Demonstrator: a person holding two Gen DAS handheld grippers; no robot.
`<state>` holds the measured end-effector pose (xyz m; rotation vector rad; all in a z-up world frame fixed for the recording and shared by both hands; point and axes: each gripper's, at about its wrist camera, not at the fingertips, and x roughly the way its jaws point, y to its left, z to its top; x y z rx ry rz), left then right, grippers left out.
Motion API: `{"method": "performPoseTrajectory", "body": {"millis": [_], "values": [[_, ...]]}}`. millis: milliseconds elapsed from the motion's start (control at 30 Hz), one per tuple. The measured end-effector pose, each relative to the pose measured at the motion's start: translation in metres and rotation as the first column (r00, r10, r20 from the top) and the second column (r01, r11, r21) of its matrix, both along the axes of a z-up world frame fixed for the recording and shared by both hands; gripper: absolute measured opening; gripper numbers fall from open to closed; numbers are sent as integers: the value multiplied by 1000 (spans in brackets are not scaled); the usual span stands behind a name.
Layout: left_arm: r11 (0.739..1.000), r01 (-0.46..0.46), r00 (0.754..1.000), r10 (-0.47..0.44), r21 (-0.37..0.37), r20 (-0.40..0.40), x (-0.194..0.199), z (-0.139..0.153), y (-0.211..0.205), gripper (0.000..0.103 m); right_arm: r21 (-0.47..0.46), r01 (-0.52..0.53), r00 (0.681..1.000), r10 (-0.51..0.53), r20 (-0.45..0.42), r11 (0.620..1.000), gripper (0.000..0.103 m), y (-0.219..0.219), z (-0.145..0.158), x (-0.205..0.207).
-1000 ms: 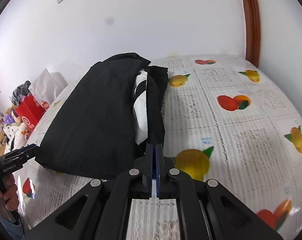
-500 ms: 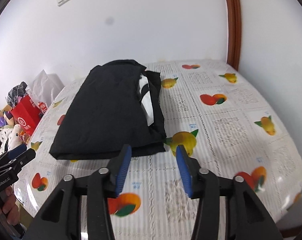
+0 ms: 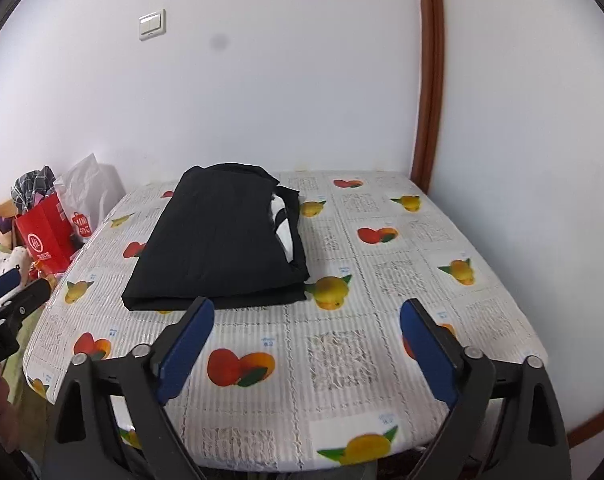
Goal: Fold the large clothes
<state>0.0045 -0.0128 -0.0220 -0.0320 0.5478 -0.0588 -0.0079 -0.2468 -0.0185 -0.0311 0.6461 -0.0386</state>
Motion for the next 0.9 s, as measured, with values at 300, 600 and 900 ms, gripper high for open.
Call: {"method": "performPoseTrajectory", "body": {"millis": [300, 600, 900], "values": [[1000, 0, 1000, -1, 5, 16, -13, 3, -2, 91, -48, 15, 1000, -15, -6, 999, 97, 7, 3, -14], [1000, -9, 1000, 9, 7, 26, -19, 5, -3, 91, -43, 10, 1000, -10, -6, 999, 97, 11, 4, -18], [1000, -12, 1000, 12, 1, 23, -20, 4, -1, 91, -40, 20, 1000, -20, 1, 999, 97, 9, 5, -19]]}}
